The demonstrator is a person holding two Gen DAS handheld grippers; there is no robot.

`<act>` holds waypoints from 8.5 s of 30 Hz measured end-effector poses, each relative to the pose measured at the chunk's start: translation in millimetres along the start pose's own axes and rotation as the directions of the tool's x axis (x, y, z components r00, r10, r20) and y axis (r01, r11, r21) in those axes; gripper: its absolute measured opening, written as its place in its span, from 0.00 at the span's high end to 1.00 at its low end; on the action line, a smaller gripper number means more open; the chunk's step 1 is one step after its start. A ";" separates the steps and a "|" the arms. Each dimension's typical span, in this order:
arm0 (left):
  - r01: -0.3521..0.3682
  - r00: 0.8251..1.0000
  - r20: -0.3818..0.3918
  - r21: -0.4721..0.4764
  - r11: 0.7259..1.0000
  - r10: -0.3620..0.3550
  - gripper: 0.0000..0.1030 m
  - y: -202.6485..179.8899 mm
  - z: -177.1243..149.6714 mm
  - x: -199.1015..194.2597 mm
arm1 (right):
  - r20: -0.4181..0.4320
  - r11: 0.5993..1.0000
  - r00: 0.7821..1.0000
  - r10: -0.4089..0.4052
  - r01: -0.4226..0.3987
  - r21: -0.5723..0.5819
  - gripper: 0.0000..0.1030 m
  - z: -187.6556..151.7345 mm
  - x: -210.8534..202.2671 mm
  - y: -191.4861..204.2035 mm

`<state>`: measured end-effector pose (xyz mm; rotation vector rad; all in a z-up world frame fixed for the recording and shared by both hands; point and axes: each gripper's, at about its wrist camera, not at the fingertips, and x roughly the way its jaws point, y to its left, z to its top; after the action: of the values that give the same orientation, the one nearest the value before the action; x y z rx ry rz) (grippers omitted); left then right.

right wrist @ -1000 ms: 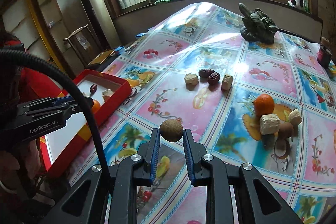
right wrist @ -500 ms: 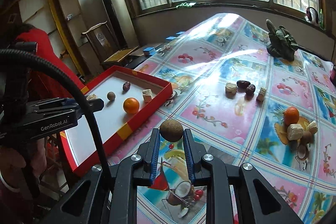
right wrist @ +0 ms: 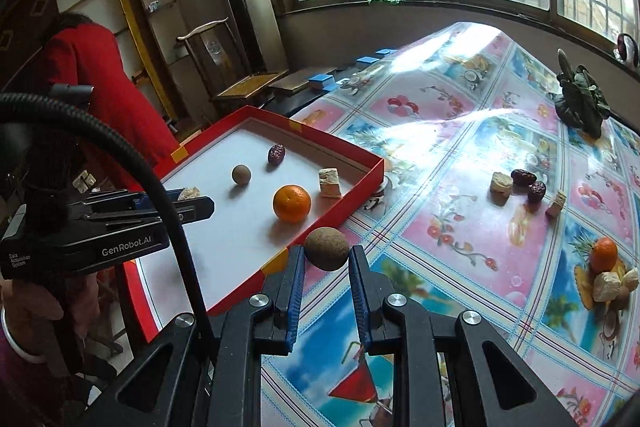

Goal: Organize fruits
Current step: 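Carry the white chunk and brown fruit over the red tray with both grippers, then lower and open both grippers to drop the chunk and brown fruit into the tray, then move both grippers back to the fruits beside the red dates, then grasp a white chunk with the left gripper while the right gripper grasps a red date, then carry the white chunk and red date over the red tray with both grippers, then open both grippers to drop the chunk and date into the tray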

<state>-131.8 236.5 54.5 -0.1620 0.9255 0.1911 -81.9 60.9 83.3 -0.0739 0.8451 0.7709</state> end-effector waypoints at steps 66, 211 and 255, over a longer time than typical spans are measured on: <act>-0.054 0.998 -0.031 -0.038 0.998 0.053 0.61 21.7 8.8 31.5 | -0.164 0.993 0.986 0.039 -0.057 -0.106 0.68 25.3 80.9 51.2; 0.017 0.999 0.026 0.120 0.993 -0.020 0.76 -76.8 8.4 0.5 | -0.042 0.998 0.998 -0.040 0.042 0.051 0.74 -16.5 -13.3 -54.6; 0.009 0.998 -0.057 -0.032 0.999 -0.011 0.76 27.6 -19.3 15.1 | -0.204 0.971 0.976 0.072 -0.116 -0.211 0.74 13.8 86.2 70.6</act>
<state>-144.3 260.5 29.4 -0.2026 0.9789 0.1927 -82.5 167.7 49.0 -0.3144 0.9509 0.9574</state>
